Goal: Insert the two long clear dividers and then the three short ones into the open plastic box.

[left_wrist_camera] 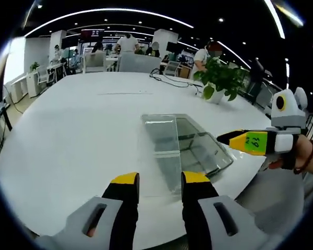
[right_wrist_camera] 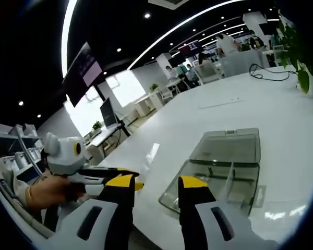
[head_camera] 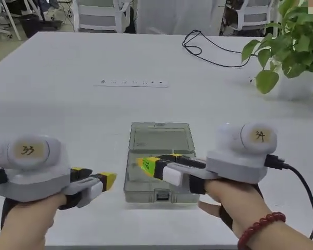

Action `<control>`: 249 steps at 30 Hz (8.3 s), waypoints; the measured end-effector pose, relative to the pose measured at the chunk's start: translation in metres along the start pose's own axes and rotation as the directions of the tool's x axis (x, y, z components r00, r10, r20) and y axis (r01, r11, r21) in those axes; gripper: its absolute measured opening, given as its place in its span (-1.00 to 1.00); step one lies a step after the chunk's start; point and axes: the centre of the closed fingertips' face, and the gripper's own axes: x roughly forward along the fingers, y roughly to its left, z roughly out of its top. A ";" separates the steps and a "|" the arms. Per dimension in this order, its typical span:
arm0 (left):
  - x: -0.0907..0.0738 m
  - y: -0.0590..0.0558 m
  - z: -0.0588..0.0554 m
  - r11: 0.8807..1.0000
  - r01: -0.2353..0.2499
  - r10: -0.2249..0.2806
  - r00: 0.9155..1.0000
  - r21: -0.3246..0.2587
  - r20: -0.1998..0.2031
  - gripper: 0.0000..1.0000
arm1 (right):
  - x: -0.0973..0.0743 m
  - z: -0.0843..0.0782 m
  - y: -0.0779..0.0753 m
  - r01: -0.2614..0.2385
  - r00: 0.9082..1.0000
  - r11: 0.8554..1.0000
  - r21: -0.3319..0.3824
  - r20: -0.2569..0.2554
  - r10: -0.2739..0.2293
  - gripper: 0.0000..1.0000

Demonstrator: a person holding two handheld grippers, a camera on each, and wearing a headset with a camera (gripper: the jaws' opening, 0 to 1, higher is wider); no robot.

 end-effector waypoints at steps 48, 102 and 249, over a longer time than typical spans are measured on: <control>-0.011 -0.058 0.017 0.988 0.152 -0.150 0.986 -0.019 0.077 -0.39 | 0.017 0.003 0.018 -0.082 0.995 0.962 0.259 0.083 0.063 -0.87; -0.008 -0.057 0.011 0.910 0.216 -0.250 0.967 0.354 0.052 0.99 | 0.022 -0.025 -0.077 0.451 0.807 0.828 0.334 -0.549 -0.218 -0.87; -0.014 -0.056 0.023 0.935 0.147 -0.181 0.980 0.323 0.077 0.94 | -0.028 -0.020 -0.095 0.094 0.837 0.975 -0.203 -0.514 -0.188 -0.03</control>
